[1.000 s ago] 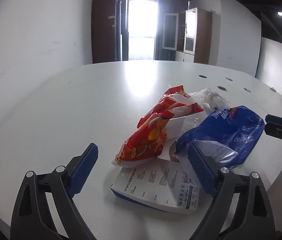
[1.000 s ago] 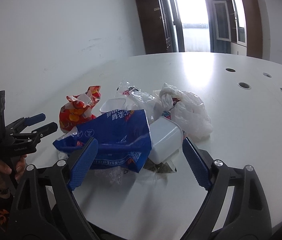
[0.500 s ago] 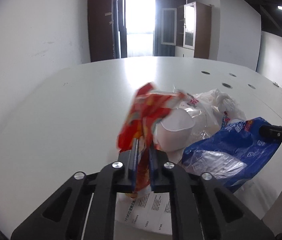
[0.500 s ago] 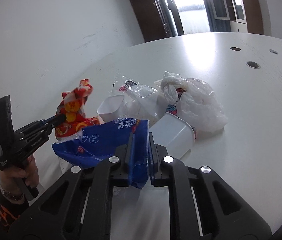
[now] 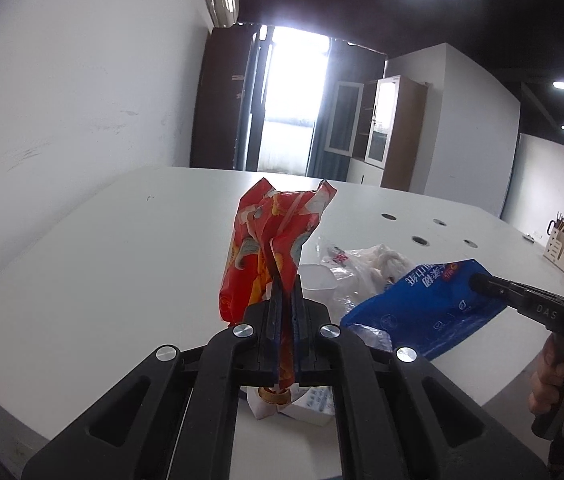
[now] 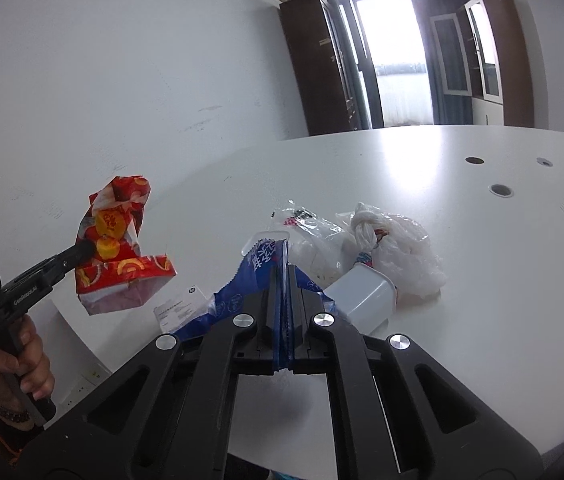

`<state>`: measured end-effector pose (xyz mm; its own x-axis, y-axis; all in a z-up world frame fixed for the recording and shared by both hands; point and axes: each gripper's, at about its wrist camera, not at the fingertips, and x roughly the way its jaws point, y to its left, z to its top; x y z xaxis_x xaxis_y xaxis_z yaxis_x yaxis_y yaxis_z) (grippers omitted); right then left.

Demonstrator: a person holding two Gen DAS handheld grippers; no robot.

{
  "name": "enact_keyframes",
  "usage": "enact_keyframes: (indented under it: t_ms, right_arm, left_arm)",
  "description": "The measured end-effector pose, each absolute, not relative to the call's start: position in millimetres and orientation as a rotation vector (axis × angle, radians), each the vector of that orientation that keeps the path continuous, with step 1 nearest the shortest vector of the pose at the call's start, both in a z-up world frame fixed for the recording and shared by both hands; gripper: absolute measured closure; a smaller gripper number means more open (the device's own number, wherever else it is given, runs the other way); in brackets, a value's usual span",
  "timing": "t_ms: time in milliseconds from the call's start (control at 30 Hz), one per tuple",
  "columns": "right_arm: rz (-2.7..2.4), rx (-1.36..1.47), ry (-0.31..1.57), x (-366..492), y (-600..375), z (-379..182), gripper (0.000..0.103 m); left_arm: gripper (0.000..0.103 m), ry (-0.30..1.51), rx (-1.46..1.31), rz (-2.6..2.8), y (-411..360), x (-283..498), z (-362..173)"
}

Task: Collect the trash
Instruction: 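Carry the red wrapper and blue bag down over the blue wastebasket with both tools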

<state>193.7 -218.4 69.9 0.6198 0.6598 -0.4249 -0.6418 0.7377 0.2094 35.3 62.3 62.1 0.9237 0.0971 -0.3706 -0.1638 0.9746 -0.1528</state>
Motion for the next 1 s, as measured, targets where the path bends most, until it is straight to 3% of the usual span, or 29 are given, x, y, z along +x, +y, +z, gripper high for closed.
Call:
enact_keyframes:
  t_ms: [300,533,1000]
  right_arm:
    - [0.765,0.025,0.423,106.2,-258.7,83.7,0.102]
    - [0.748,-0.016,0.459,52.8,-285.8,56.6,0.101]
    - [0.707,-0.107,0.666,36.8,-273.8,-47.8,0.101]
  left_arm:
    - [0.100,0.332,-0.177,0.062,14.7,-47.8,69.3]
    - [0.100,0.347,-0.208,-0.007,3.3,-101.4,61.8]
    - [0.100,0.631,-0.241,-0.070,-13.1,-92.9,-53.7]
